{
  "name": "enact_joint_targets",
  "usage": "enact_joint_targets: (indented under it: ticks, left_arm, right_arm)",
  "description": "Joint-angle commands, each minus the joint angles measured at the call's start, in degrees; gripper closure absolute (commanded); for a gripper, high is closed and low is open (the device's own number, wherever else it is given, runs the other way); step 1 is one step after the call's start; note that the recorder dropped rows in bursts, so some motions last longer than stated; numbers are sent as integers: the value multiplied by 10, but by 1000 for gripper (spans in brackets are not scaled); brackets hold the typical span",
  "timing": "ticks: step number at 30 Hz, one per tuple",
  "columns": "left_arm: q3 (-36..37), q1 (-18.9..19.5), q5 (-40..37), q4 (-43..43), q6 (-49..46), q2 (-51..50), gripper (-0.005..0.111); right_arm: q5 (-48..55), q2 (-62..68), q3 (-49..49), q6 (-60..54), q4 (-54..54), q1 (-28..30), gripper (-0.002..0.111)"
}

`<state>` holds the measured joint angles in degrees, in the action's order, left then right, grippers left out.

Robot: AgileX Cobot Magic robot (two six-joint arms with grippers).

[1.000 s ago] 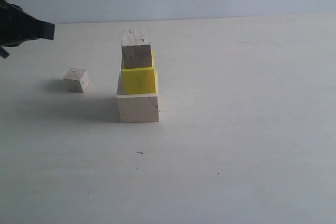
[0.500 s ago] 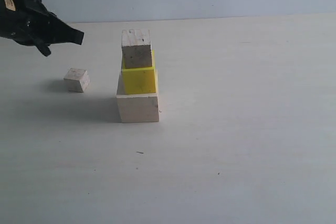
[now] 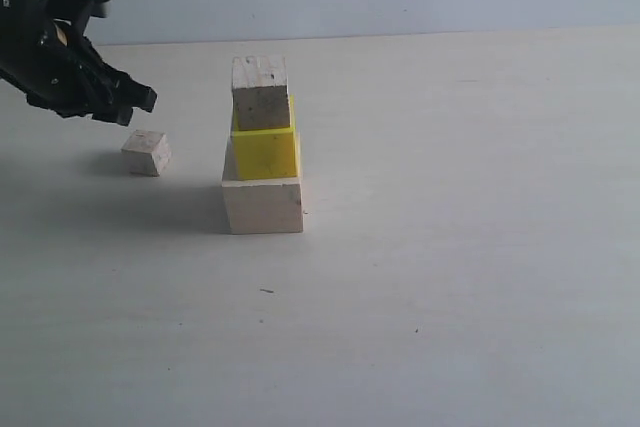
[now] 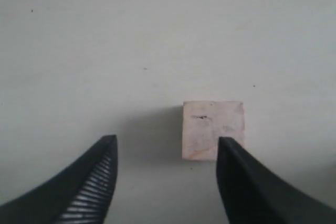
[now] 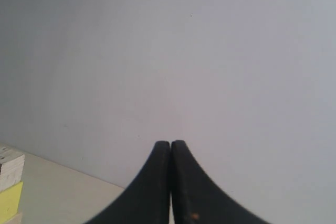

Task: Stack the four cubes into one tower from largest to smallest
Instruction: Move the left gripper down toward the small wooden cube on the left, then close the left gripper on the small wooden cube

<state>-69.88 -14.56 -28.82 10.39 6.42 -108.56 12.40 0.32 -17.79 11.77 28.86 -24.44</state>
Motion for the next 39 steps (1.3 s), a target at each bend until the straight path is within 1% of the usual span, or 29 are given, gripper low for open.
enact_joint_targets:
  ticks: [1,10,15,24,30,36,37,38,39]
  left_arm:
    - [-16,-5,-4,-8,-2,-21,44]
    - [-41,-19,-4,-21,-23,-58,45]
    - [-48,-26,-4,-31,-39,-61,45]
    - [-48,-26,-6,-36,-47,-62,45]
    - [-48,-26,-8,-42,-47,-89,45]
    - [-49,-28,-2,-52,-47,-91,45]
    - [-49,-28,-2,-52,-47,-91,46]
    - [-49,-28,-2,-52,-46,-91,49]
    - [-49,-28,-2,-52,-46,-91,59]
  right_arm:
    - [-6,-3,3,2,3,1,108]
    - [-6,-3,3,2,3,1,108]
    - [-6,-3,3,2,3,1,108]
    - [-5,-3,3,2,3,1,108]
    - [-5,-3,3,2,3,1,108]
    - [-4,-3,3,2,3,1,108]
    - [-4,-3,3,2,3,1,108]
    - [-4,-3,3,2,3,1,108]
    - [-3,-3,3,2,3,1,108]
